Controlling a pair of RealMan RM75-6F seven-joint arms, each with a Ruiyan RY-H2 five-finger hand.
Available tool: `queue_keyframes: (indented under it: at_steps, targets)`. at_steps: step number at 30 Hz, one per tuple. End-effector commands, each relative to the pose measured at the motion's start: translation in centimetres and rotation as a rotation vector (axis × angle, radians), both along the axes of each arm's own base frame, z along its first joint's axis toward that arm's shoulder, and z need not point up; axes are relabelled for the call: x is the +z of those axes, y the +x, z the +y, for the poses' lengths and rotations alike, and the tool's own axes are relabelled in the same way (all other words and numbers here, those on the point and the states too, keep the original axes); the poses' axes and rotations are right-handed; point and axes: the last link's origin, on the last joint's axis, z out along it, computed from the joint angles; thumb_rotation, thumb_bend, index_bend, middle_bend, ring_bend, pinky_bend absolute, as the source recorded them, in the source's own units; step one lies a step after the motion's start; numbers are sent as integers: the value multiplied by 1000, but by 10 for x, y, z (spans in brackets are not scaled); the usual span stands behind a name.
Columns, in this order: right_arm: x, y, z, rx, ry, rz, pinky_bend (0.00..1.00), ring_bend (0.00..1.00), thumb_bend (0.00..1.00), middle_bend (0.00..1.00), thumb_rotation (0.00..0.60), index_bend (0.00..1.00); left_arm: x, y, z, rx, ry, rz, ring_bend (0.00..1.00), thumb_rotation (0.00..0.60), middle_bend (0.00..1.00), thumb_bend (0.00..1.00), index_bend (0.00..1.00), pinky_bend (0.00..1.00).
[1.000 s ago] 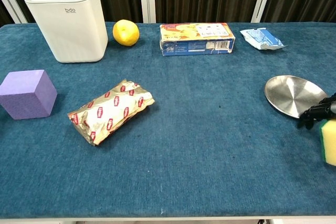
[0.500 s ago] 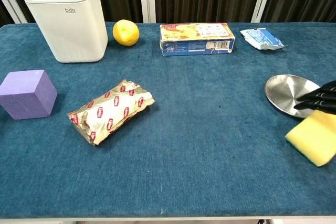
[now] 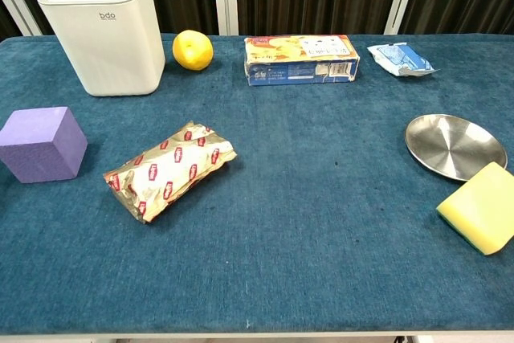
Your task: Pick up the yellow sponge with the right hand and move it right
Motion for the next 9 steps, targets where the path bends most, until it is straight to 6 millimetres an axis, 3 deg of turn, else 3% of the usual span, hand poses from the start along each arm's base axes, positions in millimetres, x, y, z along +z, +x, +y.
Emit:
queue_keyframes:
  at_steps: [1, 9]
  targets:
    - [14, -32, 24, -126, -176, -87, 0, 0, 365, 0, 600, 0, 0, 1, 0, -4, -2, 0, 0, 600, 0, 163, 0, 0]
    - [27, -38, 18, -139, -207, -122, 0, 0, 365, 0, 600, 0, -2, 1, 1, 4, 3, 3, 0, 600, 0, 163, 0, 0]
